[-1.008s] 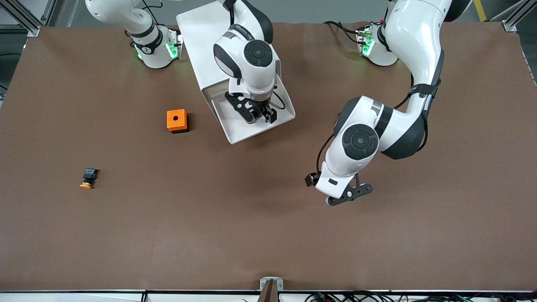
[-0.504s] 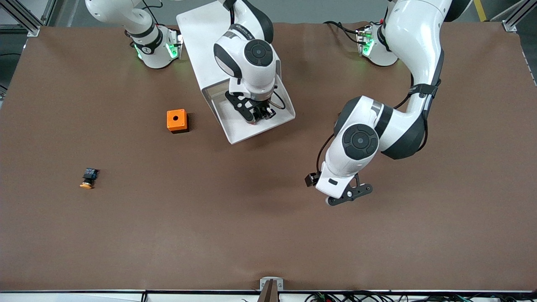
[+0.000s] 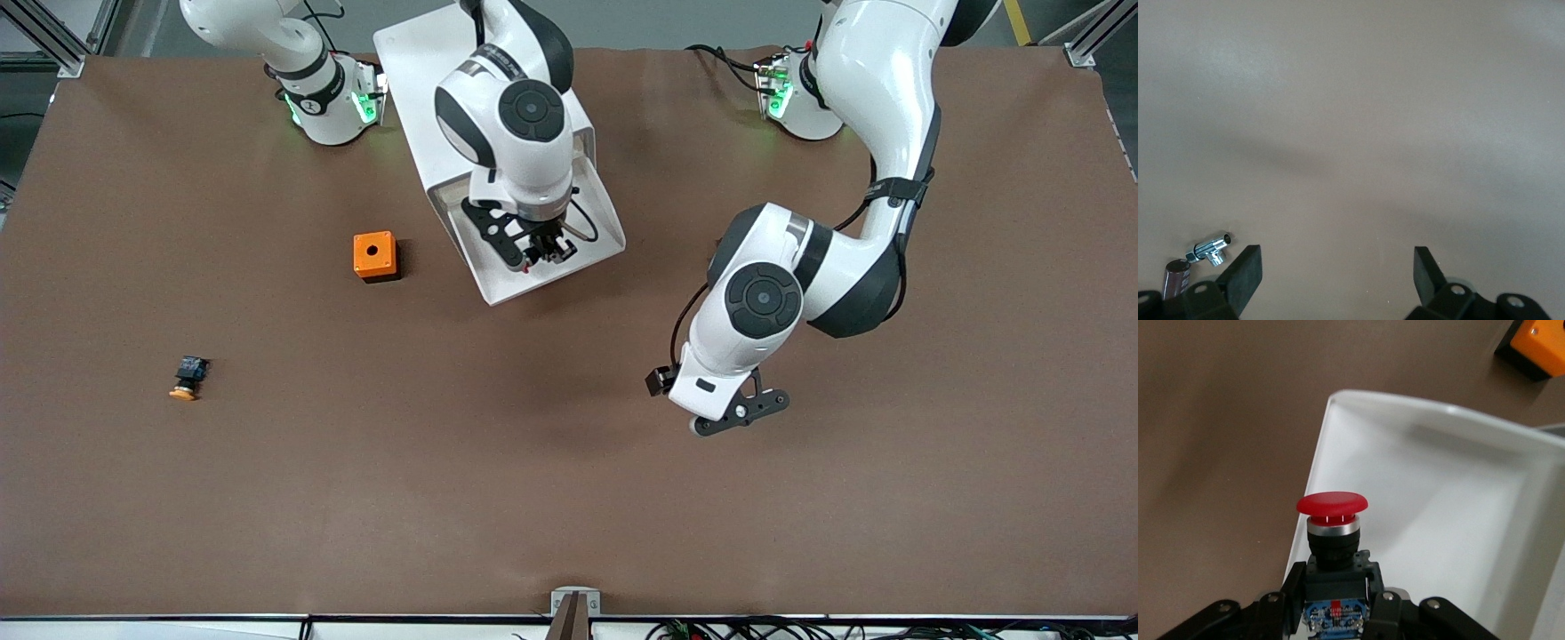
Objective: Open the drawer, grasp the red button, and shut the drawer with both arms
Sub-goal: 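Carry the red button beside the yellow button while the left gripper reaches the drawer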
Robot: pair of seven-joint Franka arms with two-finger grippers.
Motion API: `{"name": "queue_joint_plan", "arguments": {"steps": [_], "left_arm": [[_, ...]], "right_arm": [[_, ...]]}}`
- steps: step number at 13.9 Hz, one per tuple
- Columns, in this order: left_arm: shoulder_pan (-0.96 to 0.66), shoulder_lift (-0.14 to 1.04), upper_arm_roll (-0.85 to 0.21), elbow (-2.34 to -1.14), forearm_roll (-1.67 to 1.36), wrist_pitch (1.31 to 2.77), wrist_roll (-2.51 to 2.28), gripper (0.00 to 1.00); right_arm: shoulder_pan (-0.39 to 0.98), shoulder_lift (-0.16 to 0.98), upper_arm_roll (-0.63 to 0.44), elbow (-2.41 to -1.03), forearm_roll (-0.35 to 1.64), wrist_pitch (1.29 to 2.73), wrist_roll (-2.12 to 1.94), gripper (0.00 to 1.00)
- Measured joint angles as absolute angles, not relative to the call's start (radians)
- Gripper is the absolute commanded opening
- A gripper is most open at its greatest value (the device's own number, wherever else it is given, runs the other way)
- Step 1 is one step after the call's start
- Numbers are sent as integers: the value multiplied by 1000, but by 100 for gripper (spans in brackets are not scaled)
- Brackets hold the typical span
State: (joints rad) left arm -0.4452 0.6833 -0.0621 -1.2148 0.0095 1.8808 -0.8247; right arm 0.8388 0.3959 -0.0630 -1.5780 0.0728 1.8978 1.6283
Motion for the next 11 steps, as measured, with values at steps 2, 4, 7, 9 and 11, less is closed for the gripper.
{"name": "queue_joint_plan", "arguments": {"steps": [2, 4, 7, 9, 11], "left_arm": [[-448, 683, -63, -1215, 9, 1881, -843, 100], [-458, 684, -64, -1216, 9, 1881, -870, 100], [-481, 693, -64, -1221, 9, 1881, -914, 100], [-495, 702, -64, -1228, 9, 1881, -937, 100], [-503, 709, -65, -1245, 9, 1881, -939, 100]], "right_arm": [[764, 387, -69, -1529, 89, 1806, 1469, 0], [676, 364, -76, -1523, 94, 1764, 1323, 0], [518, 311, -81, -1547, 93, 1746, 1084, 0], [386, 263, -84, -1598, 93, 1743, 867, 0], [254, 222, -87, -1660, 76, 1744, 623, 0]]}}
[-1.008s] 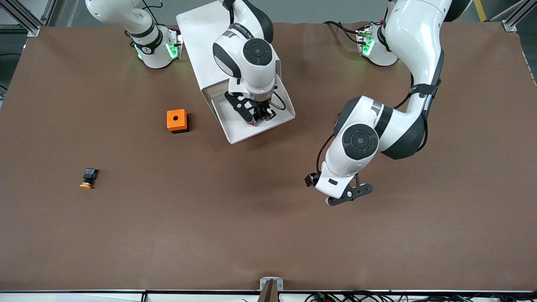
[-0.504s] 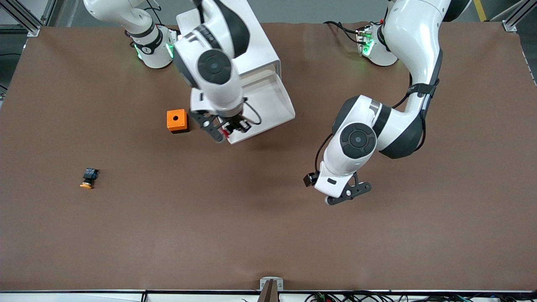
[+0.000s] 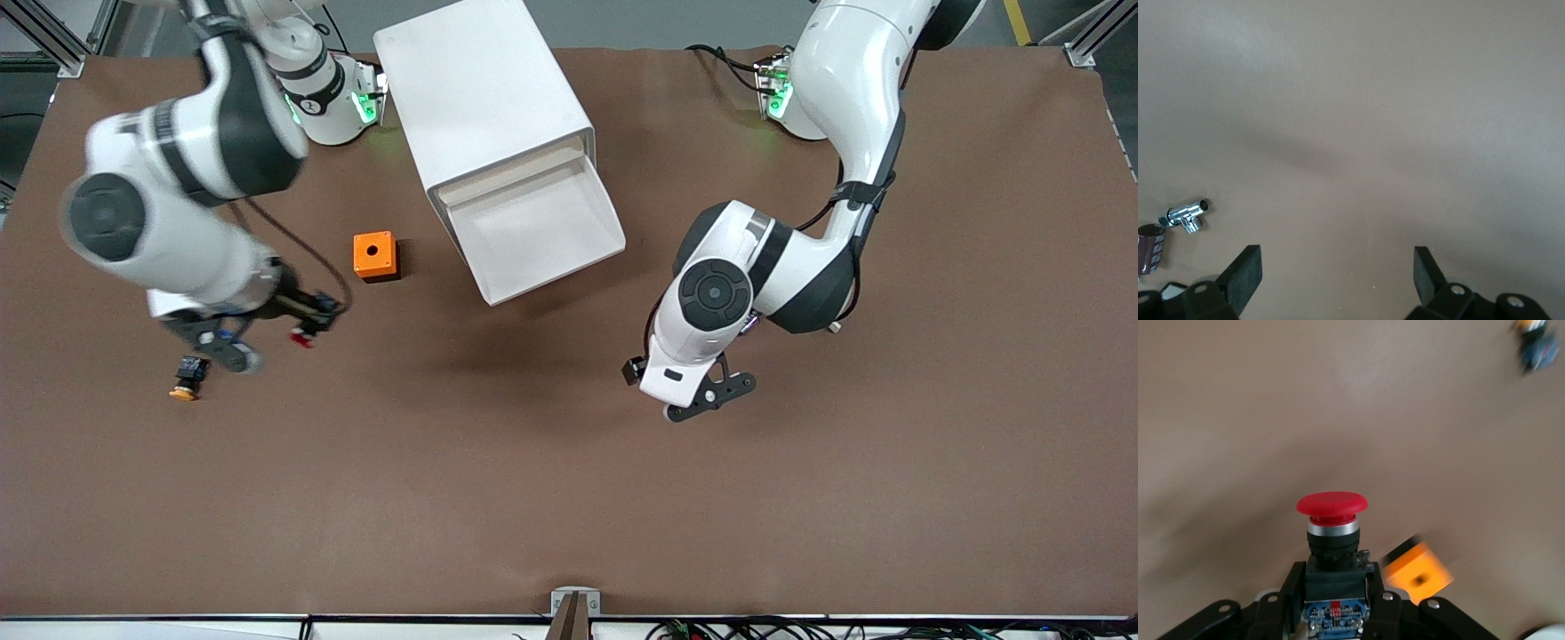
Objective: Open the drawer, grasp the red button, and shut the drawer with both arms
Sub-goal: 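Carry the red button beside the yellow button while the left gripper reaches the drawer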
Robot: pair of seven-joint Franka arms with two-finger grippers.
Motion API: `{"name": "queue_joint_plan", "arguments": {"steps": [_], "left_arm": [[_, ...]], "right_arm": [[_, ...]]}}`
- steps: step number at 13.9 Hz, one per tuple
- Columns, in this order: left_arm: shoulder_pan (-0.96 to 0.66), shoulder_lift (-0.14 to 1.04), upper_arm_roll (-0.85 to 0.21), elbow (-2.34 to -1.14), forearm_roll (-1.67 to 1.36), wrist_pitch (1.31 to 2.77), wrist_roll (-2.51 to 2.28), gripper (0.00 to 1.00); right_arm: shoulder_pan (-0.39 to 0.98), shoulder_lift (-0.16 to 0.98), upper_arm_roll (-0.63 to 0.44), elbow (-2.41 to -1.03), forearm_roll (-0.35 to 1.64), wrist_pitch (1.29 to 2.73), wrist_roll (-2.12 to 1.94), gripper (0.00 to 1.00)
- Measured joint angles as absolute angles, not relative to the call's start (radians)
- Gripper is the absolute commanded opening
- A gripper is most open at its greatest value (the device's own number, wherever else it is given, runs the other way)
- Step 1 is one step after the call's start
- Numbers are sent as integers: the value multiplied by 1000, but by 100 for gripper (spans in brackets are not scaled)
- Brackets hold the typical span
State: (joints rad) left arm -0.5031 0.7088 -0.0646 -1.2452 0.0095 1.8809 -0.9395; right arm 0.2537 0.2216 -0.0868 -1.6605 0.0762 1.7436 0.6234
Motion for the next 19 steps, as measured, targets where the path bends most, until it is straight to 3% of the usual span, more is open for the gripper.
{"name": "queue_joint_plan", "arguments": {"steps": [4, 10, 19], "left_arm": [[-529, 712, -68, -1292, 9, 1881, -939, 100], [-625, 712, -83, -1298, -3, 1881, -941, 100], [-692, 714, -88, -1312, -37, 1881, -941, 100]], "right_arm": [[56, 190, -88, -1802, 27, 1858, 263, 0], [-56, 193, -85, -2046, -9, 2215, 64, 0], [-109, 357, -84, -2079, -10, 2483, -7, 0]]}}
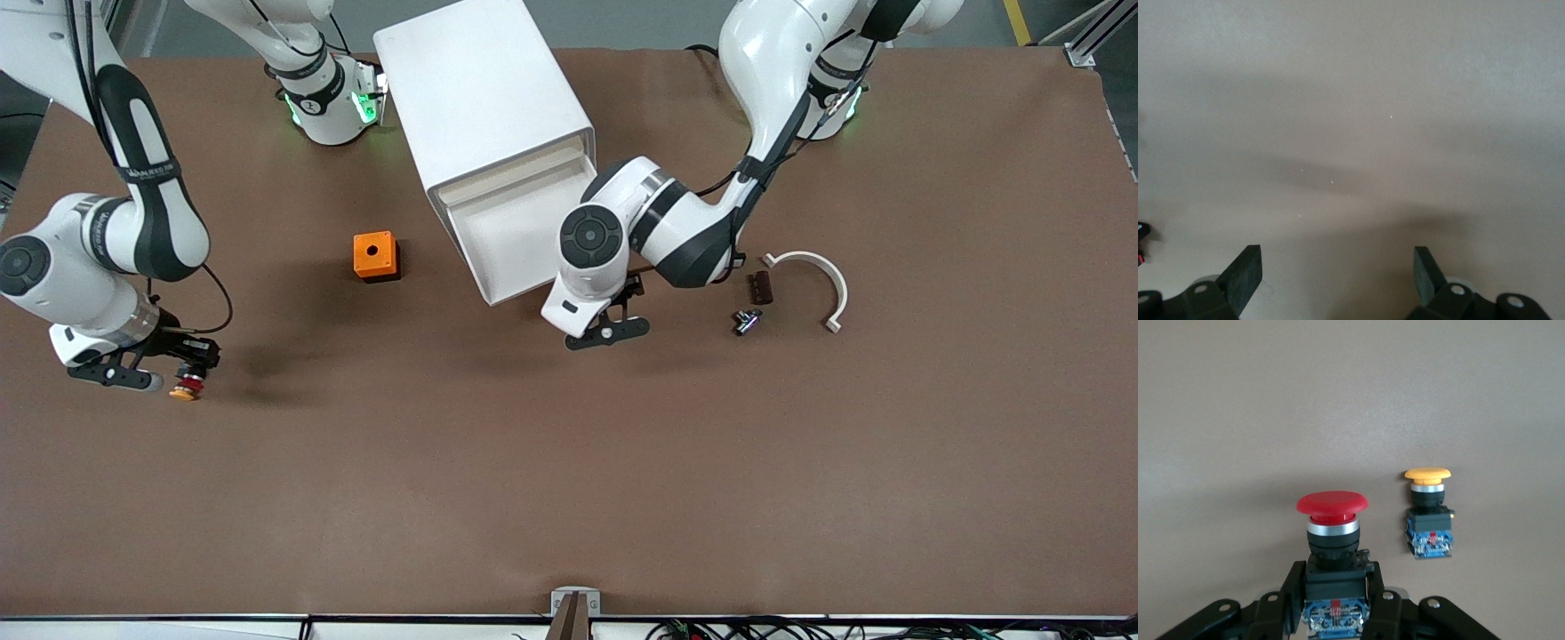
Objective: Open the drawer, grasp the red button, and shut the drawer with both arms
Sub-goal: 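Push the drawer shut with the left gripper while the right gripper sets the button down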
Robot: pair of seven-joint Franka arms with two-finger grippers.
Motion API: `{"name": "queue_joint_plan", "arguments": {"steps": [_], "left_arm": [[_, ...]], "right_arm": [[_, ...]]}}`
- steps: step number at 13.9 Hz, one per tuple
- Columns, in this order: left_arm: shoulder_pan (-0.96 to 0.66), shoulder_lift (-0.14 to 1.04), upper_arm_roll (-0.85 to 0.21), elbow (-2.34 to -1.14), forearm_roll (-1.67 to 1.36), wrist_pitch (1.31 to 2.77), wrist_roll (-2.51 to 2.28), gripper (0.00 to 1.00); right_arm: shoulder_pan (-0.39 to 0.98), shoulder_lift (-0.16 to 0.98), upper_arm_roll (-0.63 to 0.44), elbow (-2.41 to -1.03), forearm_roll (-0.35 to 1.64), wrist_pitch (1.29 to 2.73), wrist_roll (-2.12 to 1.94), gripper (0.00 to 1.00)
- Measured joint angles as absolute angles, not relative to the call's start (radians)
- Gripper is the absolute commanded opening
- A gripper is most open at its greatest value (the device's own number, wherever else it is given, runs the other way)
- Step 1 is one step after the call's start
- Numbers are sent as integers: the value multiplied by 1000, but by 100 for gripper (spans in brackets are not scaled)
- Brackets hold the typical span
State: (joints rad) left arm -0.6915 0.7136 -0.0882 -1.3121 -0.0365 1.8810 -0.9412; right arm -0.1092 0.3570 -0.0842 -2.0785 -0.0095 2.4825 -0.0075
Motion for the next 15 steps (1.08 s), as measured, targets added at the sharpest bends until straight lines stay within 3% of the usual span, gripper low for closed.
{"name": "queue_joint_plan", "arguments": {"steps": [15], "left_arm": [[-805, 732, -90, -1315, -224, 1881, -941, 100]], "right_arm": [[-114, 486, -80, -2040, -10, 2505, -8, 0]]}}
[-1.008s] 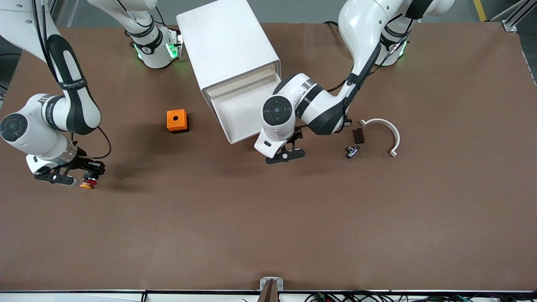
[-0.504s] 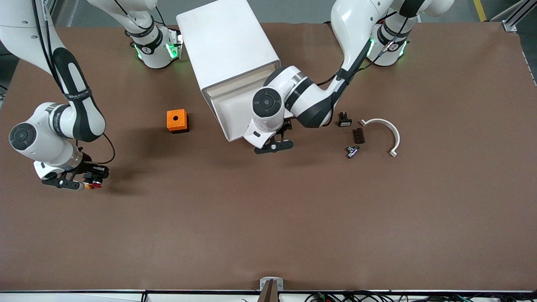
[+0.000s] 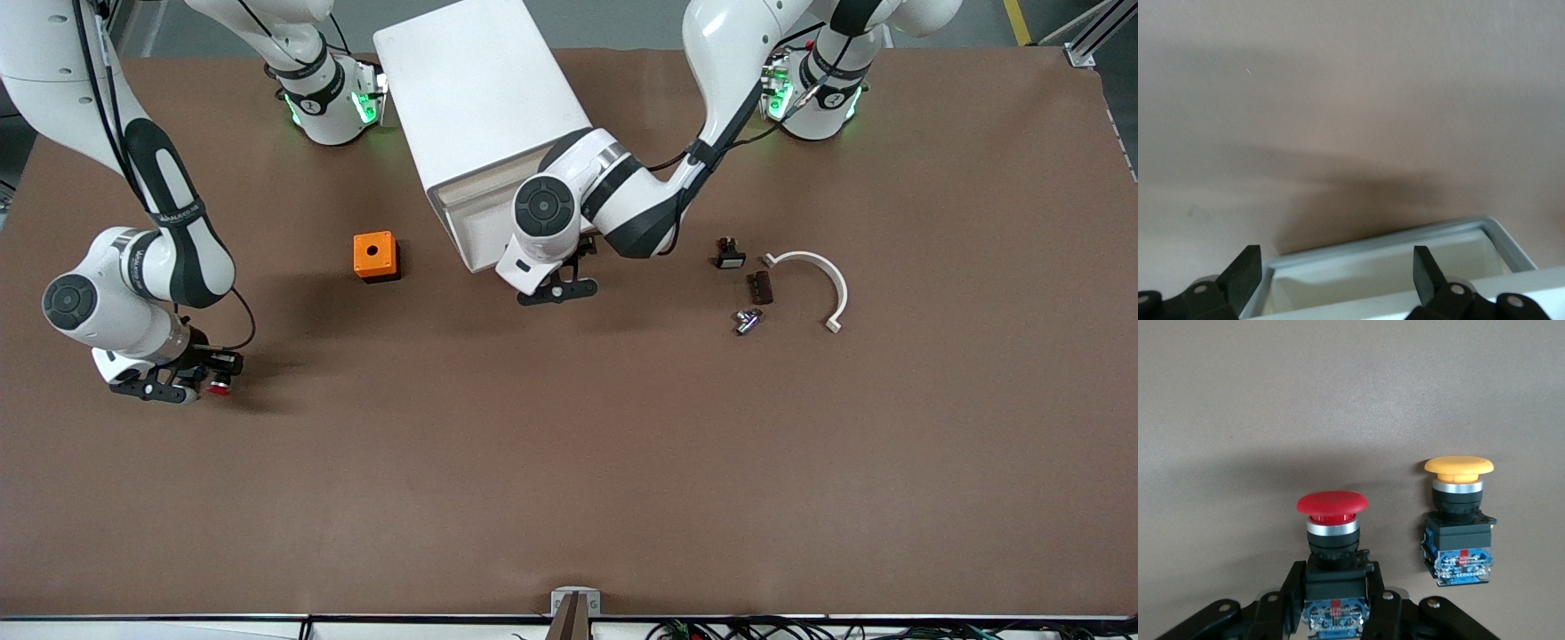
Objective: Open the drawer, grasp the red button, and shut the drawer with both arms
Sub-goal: 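Push the drawer shut with the left gripper while the right gripper sets the button down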
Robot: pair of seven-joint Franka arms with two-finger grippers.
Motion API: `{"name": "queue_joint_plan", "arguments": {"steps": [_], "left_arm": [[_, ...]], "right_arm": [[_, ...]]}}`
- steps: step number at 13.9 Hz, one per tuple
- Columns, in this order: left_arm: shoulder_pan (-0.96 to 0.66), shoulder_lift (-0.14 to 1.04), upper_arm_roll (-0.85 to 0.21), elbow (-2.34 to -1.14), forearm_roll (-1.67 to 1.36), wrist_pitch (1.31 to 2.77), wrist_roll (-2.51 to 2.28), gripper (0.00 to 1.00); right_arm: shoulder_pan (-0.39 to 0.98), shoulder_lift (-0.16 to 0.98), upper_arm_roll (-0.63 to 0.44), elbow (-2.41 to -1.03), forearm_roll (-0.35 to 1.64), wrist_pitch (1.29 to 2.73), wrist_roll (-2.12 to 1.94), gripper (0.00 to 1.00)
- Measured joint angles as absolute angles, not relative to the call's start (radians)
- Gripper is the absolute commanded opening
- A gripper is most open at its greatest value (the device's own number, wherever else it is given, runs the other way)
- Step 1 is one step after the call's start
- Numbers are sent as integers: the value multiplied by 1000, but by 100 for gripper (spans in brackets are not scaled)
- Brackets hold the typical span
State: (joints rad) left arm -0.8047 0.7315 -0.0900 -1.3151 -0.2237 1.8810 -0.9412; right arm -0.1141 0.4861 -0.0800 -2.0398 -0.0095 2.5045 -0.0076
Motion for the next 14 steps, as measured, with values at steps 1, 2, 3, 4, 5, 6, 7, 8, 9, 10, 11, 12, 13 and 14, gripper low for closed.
{"name": "queue_joint_plan", "arguments": {"steps": [1, 2, 3, 4, 5, 6, 7, 8, 9, 10, 11, 12, 13, 14], "left_arm": [[-813, 732, -90, -1315, -244, 1881, -941, 100], [-822, 732, -90, -1315, -262, 1881, -941, 100], [-831, 732, -90, -1316, -277, 1881, -941, 100], [-839, 733, -90, -1318, -292, 1881, -941, 100], [-847, 733, -90, -1321, -305, 1881, -941, 100], [-854, 733, -90, -1326, -314, 1881, -941, 100], [-861, 733, -90, -1330, -322, 1881, -941, 100], [-867, 733, -90, -1336, -330, 1881, -941, 100], [-873, 734, -90, -1341, -341, 1881, -941, 100], [-879, 735, -90, -1344, -354, 1881, -941, 100], [-885, 735, -90, -1347, -368, 1881, -941, 100], [-889, 736, -88, -1348, -370, 1884, -942, 100], [-889, 737, -87, -1349, -372, 1884, -942, 100], [-889, 737, -87, -1350, -374, 1884, -942, 100]], "right_arm": [[-114, 487, -79, -2040, -10, 2505, -8, 0], [-114, 488, -78, -2039, -10, 2505, -8, 0], [-114, 488, -77, -2039, -10, 2505, -8, 0], [-114, 489, -77, -2037, -10, 2505, -8, 0], [-114, 490, -76, -2035, -10, 2506, -8, 0], [-114, 492, -76, -2033, -10, 2506, -8, 0], [-114, 495, -76, -2031, -10, 2508, -8, 0], [-114, 499, -76, -2029, -10, 2515, -8, 0], [-114, 505, -76, -2028, -10, 2522, -8, 0], [-114, 510, -76, -2027, -10, 2528, -7, 0], [-114, 516, -76, -2027, -10, 2533, -7, 0], [-114, 521, -75, -2026, -10, 2536, -7, 0], [-114, 524, -75, -2026, -10, 2538, -7, 0], [-114, 526, -75, -2025, -10, 2538, -7, 0]]}}
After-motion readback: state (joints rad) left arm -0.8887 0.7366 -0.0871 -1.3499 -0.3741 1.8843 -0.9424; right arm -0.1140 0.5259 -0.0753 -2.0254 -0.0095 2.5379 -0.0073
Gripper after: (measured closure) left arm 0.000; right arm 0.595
